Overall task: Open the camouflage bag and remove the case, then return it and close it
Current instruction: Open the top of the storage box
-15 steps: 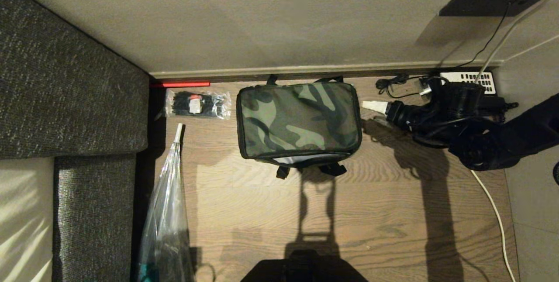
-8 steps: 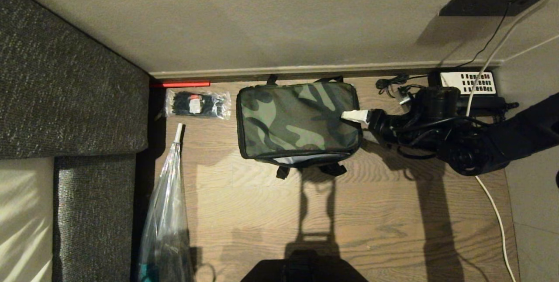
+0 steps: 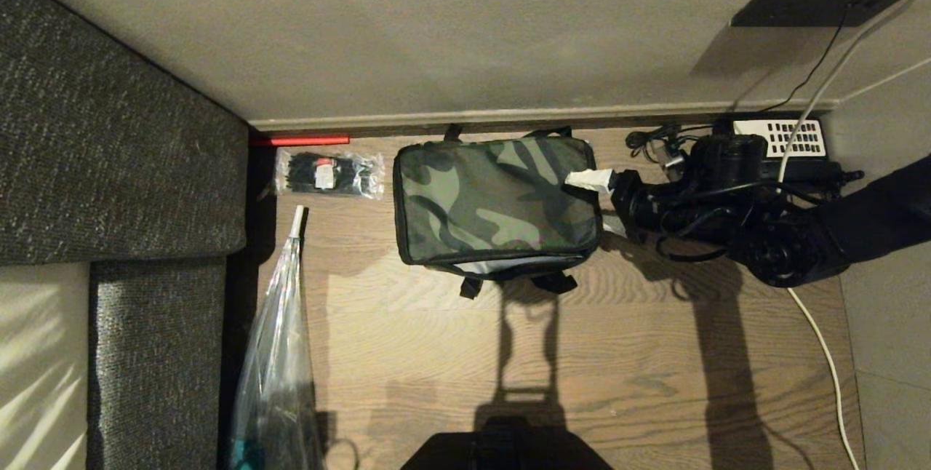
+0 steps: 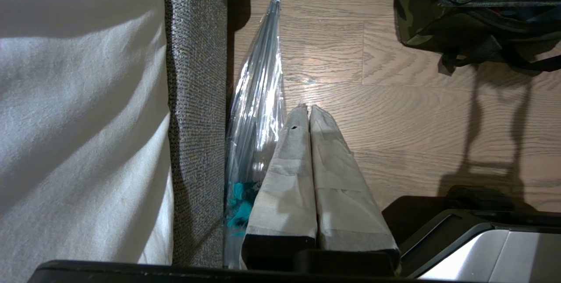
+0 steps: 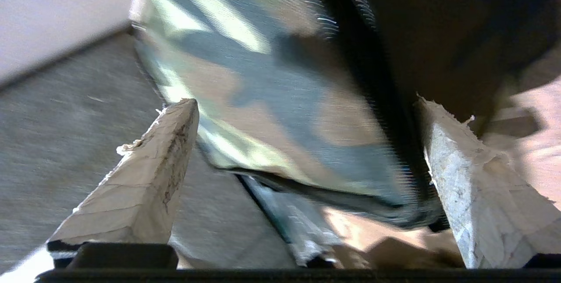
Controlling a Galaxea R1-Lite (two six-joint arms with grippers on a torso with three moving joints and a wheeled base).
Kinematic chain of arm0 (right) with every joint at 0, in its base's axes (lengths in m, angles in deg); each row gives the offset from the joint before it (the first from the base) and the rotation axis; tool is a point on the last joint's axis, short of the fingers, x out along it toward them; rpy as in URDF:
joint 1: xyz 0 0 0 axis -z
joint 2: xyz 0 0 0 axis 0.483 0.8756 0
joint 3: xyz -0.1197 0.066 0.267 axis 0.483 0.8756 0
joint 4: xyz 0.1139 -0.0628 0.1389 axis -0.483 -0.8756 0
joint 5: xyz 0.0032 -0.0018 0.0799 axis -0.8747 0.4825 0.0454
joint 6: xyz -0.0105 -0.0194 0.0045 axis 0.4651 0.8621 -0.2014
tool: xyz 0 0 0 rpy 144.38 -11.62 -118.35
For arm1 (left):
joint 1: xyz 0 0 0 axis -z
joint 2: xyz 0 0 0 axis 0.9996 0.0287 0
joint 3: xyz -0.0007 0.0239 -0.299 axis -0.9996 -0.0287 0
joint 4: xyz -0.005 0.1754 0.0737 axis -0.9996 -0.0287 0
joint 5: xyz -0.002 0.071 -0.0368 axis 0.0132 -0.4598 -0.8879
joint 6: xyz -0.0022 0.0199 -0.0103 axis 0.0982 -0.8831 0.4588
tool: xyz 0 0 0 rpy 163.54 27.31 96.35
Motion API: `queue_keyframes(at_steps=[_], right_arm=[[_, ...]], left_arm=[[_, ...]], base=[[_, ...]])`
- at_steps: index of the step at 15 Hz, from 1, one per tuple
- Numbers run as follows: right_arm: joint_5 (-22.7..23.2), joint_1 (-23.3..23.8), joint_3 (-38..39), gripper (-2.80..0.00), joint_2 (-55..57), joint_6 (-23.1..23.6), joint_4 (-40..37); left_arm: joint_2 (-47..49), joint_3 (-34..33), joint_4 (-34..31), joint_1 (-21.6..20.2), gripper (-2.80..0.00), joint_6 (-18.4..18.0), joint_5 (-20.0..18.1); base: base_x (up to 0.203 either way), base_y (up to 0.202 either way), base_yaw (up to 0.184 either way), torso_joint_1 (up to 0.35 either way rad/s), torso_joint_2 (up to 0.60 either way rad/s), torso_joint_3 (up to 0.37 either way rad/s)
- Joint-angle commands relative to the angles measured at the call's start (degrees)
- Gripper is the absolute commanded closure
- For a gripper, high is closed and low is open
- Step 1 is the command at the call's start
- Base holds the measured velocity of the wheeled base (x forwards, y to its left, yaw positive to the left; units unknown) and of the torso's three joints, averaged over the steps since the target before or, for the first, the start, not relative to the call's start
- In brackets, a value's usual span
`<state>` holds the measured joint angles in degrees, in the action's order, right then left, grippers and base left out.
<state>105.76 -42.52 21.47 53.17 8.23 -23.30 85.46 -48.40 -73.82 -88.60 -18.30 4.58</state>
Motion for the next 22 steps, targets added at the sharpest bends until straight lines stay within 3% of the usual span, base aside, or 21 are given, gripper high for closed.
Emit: queue_keyframes(at_steps=[1, 5, 9, 13, 15, 17, 22], right_arm=[[0.37, -0.07, -0.18, -2.8, -3.13, -1.93, -1.79], [0.56, -0.41, -0.81, -2.8, -5.67, -3.89, -6.75], [0.38, -0.77, -4.08, -2.8, -7.02, -11.88, -6.91], [-0.28, -1.05, -5.65, -2.8, -7.1, -14.71, -6.7], [-1.74, -1.04, -8.88, -2.8, -6.92, -18.28, -6.63], [-3.56, -1.04, -8.11, -2.8, -6.09, -17.3, -6.15], [-10.19, -1.04, -14.42, -2.8, -3.49, -17.74, -7.62]], left_arm=[[-0.02, -0.18, 0.0, -0.02, 0.0, 0.02, 0.04], [-0.02, -0.18, 0.0, -0.02, 0.0, 0.02, 0.04], [-0.02, -0.18, 0.0, -0.02, 0.0, 0.02, 0.04], [-0.02, -0.18, 0.0, -0.02, 0.0, 0.02, 0.04], [-0.02, -0.18, 0.0, -0.02, 0.0, 0.02, 0.04], [-0.09, -0.18, 0.0, -0.02, 0.0, 0.02, 0.04], [-0.02, -0.18, 0.0, -0.02, 0.0, 0.02, 0.04]], base=[[0.0, 0.0, 0.0, 0.0, 0.0, 0.0], [0.0, 0.0, 0.0, 0.0, 0.0, 0.0], [0.0, 0.0, 0.0, 0.0, 0.0, 0.0], [0.0, 0.0, 0.0, 0.0, 0.0, 0.0], [0.0, 0.0, 0.0, 0.0, 0.0, 0.0], [0.0, 0.0, 0.0, 0.0, 0.0, 0.0], [0.0, 0.0, 0.0, 0.0, 0.0, 0.0]])
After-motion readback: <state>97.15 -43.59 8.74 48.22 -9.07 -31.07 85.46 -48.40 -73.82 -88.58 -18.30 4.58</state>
